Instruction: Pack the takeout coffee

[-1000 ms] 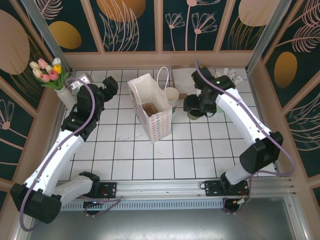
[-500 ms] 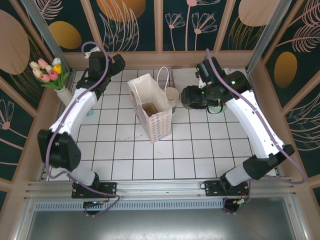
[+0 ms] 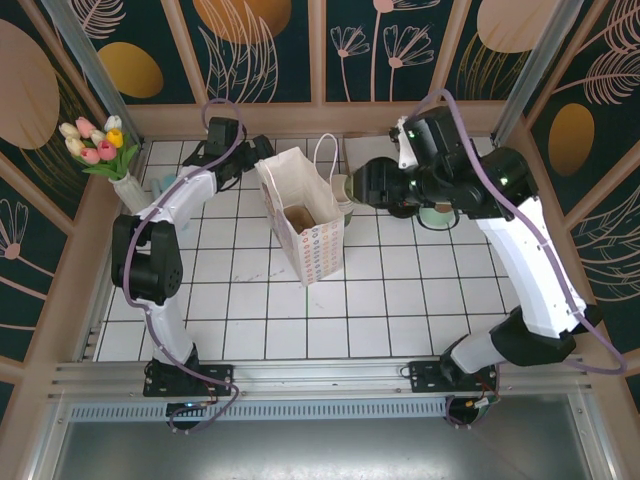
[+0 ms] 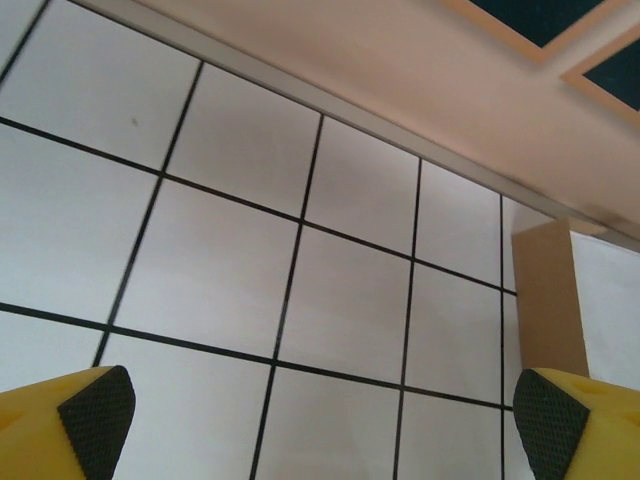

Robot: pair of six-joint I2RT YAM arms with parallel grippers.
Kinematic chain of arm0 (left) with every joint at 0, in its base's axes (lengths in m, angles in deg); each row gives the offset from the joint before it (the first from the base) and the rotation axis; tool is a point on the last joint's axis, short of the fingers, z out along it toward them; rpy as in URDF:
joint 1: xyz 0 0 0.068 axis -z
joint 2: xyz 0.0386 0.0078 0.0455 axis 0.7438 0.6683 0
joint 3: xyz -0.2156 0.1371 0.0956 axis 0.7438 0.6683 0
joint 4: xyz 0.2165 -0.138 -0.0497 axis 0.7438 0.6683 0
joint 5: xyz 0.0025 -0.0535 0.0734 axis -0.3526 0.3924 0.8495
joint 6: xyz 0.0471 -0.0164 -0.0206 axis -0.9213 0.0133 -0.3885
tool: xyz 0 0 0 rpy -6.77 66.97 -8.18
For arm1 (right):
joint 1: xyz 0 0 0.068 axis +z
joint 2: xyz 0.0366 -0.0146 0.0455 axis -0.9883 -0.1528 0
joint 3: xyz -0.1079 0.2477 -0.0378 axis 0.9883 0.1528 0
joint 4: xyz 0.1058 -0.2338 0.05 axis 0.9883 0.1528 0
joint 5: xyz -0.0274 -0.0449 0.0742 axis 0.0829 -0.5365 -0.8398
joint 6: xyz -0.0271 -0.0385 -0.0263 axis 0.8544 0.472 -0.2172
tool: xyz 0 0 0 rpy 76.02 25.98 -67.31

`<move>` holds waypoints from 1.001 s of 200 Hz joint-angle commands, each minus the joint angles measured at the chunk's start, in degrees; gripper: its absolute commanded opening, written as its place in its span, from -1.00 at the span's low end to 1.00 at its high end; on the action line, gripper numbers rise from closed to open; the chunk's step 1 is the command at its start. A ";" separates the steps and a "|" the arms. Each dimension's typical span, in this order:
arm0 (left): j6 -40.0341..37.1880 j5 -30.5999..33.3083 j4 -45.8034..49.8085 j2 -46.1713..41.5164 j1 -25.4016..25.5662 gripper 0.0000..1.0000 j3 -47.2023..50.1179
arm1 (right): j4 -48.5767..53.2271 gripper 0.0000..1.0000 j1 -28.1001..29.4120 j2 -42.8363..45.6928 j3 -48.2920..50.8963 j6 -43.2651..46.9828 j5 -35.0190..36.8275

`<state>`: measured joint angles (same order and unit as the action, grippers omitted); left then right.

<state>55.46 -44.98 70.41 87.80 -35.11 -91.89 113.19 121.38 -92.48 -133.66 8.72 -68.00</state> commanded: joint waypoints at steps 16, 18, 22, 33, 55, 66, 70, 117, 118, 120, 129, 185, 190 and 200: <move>-0.92 -6.63 -2.50 -0.67 -0.23 0.98 3.24 | 0.66 0.45 5.16 -7.37 -8.65 1.73 -1.16; -0.92 -6.88 -2.50 -0.73 -0.26 0.98 3.40 | 0.68 0.45 5.47 -7.85 -9.01 1.91 -1.10; -0.92 -7.33 -2.62 -0.83 -0.21 0.98 3.57 | 0.69 0.45 5.97 -8.77 -9.78 2.33 -1.10; -1.05 -8.07 -2.56 -1.06 -0.23 0.98 4.06 | 0.69 0.45 6.93 -11.39 -11.86 3.20 -0.76; -1.57 -9.16 -2.49 -1.71 -0.04 0.98 4.96 | 0.60 0.45 7.70 -14.74 -14.07 3.93 0.57; -1.83 -9.43 -2.43 -2.05 -0.08 0.97 5.35 | 0.60 0.46 8.25 -15.98 -14.20 4.10 0.88; -1.93 -9.45 -2.46 -2.14 -0.07 0.98 5.46 | 0.60 0.46 8.45 -16.36 -14.20 4.18 0.94; -3.78 -11.56 -1.32 -3.30 0.15 0.98 6.90 | 0.69 0.46 10.86 -20.44 -11.25 3.93 2.10; -3.80 -11.60 -1.32 -3.35 0.24 0.97 6.94 | 0.64 0.46 10.88 -20.57 -11.19 3.93 2.11; -3.79 -11.75 -1.39 -3.44 0.26 0.97 7.05 | 0.61 0.46 10.90 -20.71 -11.07 3.93 2.13; -3.80 -12.07 -1.48 -3.95 0.47 0.97 7.60 | 0.68 0.46 11.07 -21.49 -11.07 3.80 2.20; -7.22 -7.51 3.49 -7.66 0.58 0.98 5.53 | -1.46 0.46 11.09 -23.91 -8.49 4.80 1.24; -7.33 -5.58 3.87 -8.75 0.54 0.98 5.71 | -1.48 0.46 11.00 -23.96 -8.40 4.87 1.42; -7.30 -2.67 4.12 -12.01 0.42 0.98 6.58 | -1.40 0.46 10.89 -23.95 -8.29 4.98 1.42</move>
<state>50.55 -54.18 71.44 82.78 -34.76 -84.27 112.86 132.26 -115.91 -142.69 12.48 -66.47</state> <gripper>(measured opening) 0.988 0.831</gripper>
